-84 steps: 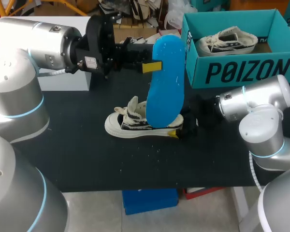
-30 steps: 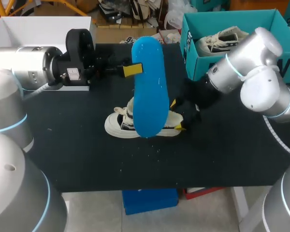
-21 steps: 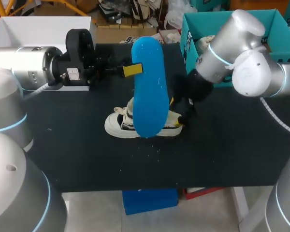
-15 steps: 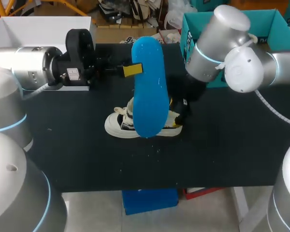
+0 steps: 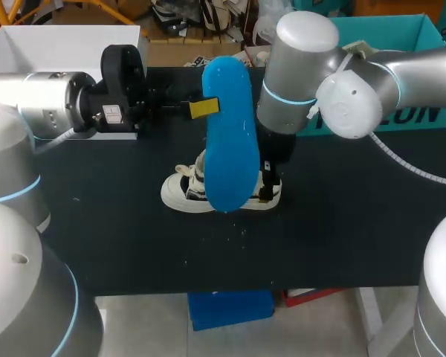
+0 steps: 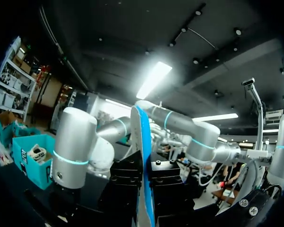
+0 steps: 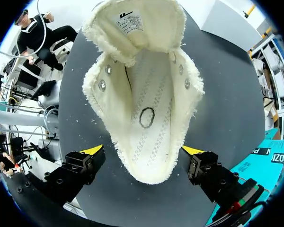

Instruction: Take the shoe out of the shoebox, open the shoe tongue, remove and reinsert the insole, then place the shoe into the shoebox

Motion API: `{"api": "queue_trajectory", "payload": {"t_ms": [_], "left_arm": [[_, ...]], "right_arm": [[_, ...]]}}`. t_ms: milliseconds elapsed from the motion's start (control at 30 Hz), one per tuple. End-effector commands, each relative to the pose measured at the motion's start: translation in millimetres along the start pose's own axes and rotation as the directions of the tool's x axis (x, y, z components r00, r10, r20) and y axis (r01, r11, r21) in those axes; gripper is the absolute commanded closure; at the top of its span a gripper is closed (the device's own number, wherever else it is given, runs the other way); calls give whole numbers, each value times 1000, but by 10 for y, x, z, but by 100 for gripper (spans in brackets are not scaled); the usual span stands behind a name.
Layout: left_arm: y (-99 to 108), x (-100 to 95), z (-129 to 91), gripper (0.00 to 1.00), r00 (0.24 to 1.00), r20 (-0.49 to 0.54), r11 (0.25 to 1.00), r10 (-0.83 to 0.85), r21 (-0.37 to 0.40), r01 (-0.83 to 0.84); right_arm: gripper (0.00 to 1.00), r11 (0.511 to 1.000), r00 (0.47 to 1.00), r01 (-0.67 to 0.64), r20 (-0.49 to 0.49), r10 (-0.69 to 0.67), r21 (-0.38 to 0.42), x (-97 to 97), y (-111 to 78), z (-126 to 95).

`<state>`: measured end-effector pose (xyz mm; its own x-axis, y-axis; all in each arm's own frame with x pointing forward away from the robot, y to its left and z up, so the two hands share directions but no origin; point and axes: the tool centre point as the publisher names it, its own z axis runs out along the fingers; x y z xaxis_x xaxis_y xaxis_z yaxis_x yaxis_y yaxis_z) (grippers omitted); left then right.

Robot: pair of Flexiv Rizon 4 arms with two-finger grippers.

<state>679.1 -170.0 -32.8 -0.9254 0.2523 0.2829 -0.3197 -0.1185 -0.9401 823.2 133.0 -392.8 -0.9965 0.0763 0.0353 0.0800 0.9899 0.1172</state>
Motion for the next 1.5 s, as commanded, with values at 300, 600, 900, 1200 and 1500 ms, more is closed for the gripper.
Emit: {"api": "queue_trajectory", "payload": {"t_ms": [300, 600, 900, 1200, 1500], "left_arm": [[13, -3, 15, 100, 1000, 2, 1000, 2, 2, -2], [13, -3, 15, 100, 1000, 2, 1000, 2, 2, -2], [13, -3, 15, 100, 1000, 2, 1000, 2, 2, -2], [13, -3, 15, 100, 1000, 2, 1000, 2, 2, -2], [13, -3, 15, 100, 1000, 2, 1000, 2, 2, -2]], "right_arm": [[0, 1000, 1000, -20, 20, 20, 8, -24, 111, 114], [0, 1000, 1000, -14, 19, 14, 11, -49, 127, 101], [0, 977, 998, 35, 55, -24, -211, -9, 70, -16], [0, 889, 993, 79, 110, -33, -451, 28, 51, -26], [0, 774, 992, 85, 125, -8, -627, -23, 106, 3]]}}
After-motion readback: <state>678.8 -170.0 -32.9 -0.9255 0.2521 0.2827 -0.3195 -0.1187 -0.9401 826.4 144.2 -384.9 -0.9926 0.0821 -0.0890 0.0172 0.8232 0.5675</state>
